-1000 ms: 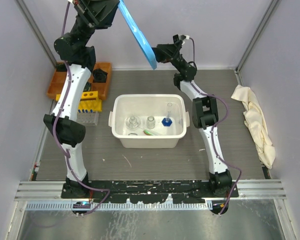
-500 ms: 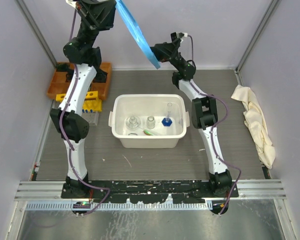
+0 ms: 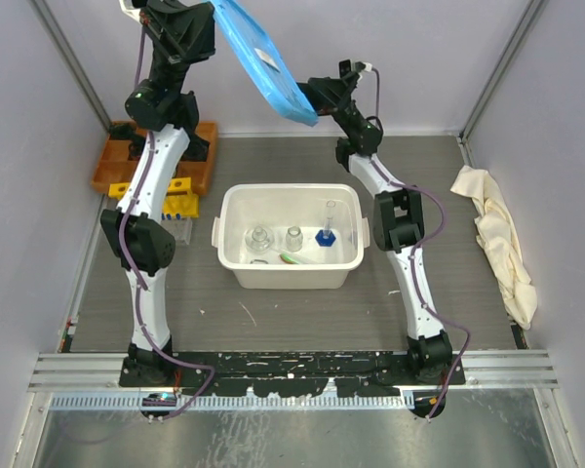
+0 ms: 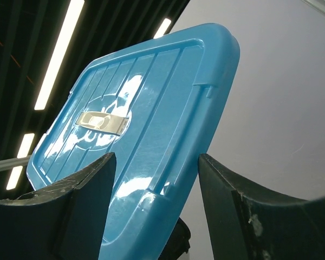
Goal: Organize the chemistry lab equipment
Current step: Pick up the storage box lid at the center of the board.
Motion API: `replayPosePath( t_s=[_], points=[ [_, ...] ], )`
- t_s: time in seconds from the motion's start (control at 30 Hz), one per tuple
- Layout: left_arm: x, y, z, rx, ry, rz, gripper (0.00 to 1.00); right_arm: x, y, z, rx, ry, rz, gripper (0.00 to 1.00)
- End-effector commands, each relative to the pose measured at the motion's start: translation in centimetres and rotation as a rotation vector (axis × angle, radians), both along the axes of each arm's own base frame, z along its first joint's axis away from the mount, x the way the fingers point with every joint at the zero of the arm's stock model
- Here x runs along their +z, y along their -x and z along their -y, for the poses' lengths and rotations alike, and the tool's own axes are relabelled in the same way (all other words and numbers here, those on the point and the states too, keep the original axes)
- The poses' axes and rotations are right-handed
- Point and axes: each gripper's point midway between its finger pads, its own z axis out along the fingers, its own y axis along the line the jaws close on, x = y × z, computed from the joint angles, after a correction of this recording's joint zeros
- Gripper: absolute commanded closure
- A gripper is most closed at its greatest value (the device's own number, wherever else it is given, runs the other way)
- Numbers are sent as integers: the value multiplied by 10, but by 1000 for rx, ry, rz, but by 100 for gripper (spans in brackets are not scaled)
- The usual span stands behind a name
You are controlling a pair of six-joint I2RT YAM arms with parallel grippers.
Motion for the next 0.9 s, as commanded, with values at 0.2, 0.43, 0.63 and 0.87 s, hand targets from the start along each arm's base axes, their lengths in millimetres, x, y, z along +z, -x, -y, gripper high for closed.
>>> replayPosePath(
  t_s=[0.2, 0.43, 0.63, 0.87],
  points=[
    [12, 17, -15, 6, 34, 68, 100, 13, 56, 4, 400, -73, -76, 33],
    [13, 18, -20, 13, 41, 76, 100, 5, 56, -3, 413, -60, -84, 33],
    [11, 16, -21, 10, 44, 74, 100, 10, 62, 3, 474, -108, -66, 33],
    [7, 14, -23, 3, 51, 71, 100, 25, 75, 9, 528, -149, -33, 33]
  ],
)
